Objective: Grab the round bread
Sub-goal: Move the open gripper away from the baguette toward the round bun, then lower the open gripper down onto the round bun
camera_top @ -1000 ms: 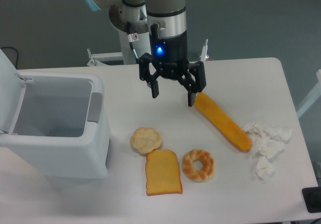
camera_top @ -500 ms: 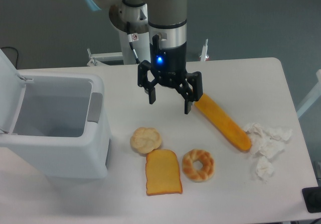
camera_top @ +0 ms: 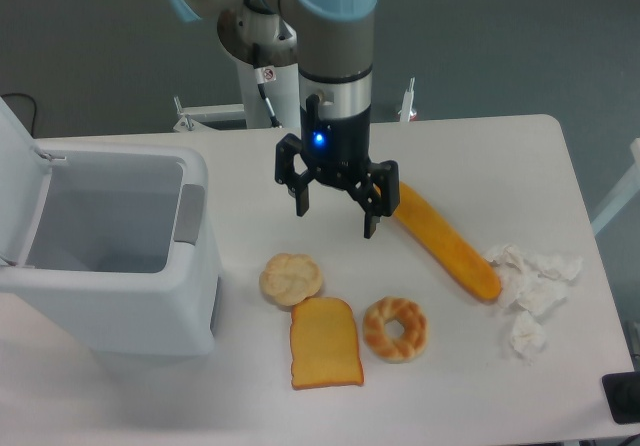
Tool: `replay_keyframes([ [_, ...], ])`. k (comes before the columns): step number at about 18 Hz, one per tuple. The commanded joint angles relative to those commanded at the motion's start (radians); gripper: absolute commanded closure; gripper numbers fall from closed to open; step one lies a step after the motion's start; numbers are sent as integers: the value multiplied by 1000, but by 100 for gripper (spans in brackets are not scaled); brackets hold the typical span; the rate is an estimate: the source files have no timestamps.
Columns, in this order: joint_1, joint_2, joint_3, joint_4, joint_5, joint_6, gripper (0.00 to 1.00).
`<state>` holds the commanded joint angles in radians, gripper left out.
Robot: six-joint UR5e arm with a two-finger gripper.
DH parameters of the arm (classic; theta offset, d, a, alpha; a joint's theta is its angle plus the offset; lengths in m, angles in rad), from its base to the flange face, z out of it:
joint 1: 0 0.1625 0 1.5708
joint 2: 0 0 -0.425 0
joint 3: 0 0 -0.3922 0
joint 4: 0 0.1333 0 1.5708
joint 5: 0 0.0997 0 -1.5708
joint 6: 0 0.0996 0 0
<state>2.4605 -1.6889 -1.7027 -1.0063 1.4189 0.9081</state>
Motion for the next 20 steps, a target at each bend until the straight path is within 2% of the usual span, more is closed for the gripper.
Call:
replay_keyframes([
  [20, -54, -138, -74, -5, 6, 1, 0],
])
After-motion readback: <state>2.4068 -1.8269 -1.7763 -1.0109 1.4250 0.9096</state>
